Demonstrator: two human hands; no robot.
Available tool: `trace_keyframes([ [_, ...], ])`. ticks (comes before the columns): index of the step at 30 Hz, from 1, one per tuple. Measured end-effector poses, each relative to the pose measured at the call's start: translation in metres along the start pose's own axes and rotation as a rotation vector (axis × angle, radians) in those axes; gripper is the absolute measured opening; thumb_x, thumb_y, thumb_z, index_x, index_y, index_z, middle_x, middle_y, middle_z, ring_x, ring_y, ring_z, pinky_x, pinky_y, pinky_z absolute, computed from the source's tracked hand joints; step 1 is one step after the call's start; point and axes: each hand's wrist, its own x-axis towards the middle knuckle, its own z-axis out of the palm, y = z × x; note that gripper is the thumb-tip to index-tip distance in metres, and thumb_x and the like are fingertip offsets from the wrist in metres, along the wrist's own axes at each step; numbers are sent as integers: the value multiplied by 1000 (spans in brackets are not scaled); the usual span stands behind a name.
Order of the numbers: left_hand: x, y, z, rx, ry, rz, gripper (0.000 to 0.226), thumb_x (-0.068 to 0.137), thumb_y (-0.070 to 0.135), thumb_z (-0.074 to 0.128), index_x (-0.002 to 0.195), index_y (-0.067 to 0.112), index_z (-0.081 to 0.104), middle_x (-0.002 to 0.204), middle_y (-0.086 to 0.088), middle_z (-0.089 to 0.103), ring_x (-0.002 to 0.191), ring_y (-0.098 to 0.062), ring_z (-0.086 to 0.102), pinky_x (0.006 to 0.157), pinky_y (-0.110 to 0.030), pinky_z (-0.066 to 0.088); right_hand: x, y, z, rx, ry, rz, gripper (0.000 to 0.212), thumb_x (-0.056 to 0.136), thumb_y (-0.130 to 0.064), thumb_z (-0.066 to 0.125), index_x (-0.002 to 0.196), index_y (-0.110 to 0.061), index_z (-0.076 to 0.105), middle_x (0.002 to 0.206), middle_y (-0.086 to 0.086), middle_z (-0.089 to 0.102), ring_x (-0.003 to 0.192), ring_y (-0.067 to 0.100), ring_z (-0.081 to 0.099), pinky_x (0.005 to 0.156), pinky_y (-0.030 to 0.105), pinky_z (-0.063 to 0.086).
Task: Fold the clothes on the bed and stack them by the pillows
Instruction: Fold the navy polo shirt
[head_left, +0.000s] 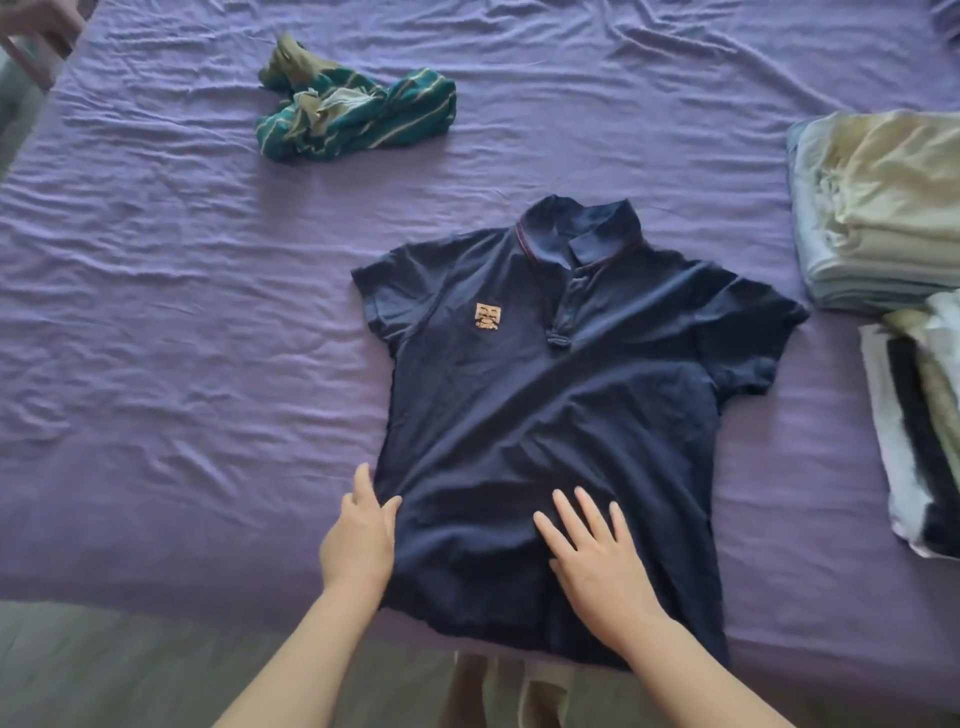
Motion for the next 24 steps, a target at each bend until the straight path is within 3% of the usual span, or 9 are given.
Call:
trace_keyframes([
  [5,-13,-10,7,61,-85,56,55,98,36,42,146,17,22,115,-12,56,92,-35,61,71,-40,48,-17,28,-4,-40,-15,61,67,53,-29,90,116,-21,68,122,12,64,112,34,60,81,55,52],
  [9,-11,-19,-6,89,-108,-33,33,96,45,41,104,13,40,103,-11,65,91,-32,62,68,-35,45,-34,38,-3,-46,-41,108,73,45,-21,92,114,-19,69,119,12,65,108,36,62,76,52,55],
  [13,-14,-15,-7,151,-140,-68,34,97,48,38,92,15,33,104,-8,65,92,-30,63,64,-31,41,-44,39,-1,-34,-62,122,74,45,-22,92,116,-18,68,121,12,64,109,37,61,76,54,54],
  [15,-14,-15,-1,162,-137,-54,32,98,45,39,93,15,30,102,-8,65,90,-29,63,62,-31,39,-45,40,-1,-34,-80,125,76,45,-25,93,117,-19,67,122,11,63,110,37,60,76,54,54],
  [17,-15,-18,-1,226,-132,-27,31,98,42,39,108,14,33,106,-6,64,90,-28,63,61,-30,38,-47,39,0,-25,-110,135,77,46,-25,93,118,-19,67,124,12,62,112,37,60,78,54,53],
  [19,-16,-21,-2,363,-145,-1,52,98,31,43,141,16,18,120,-6,55,100,-25,60,66,-31,41,-51,40,-1,-3,-133,163,77,54,-27,90,126,-19,61,133,13,56,120,37,53,86,55,50],
  [21,-23,-17,-3,585,-97,85,76,92,18,50,150,22,2,130,-5,42,110,-23,50,80,-32,42,-56,42,-1,4,-156,242,74,74,-33,77,140,-22,44,148,14,37,135,36,35,100,53,40],
  [22,-29,-10,-3,654,-40,167,81,87,16,55,151,21,5,130,-5,40,111,-23,47,84,-32,41,-60,43,-1,17,-153,303,74,77,-35,74,141,-21,41,149,16,33,137,37,32,102,53,38],
  [24,-41,15,0,570,86,493,78,71,16,74,141,14,39,120,-9,50,102,-26,54,76,-34,48,-65,46,-1,90,-135,413,74,68,-32,82,133,-14,52,141,22,43,129,41,42,94,55,44],
])
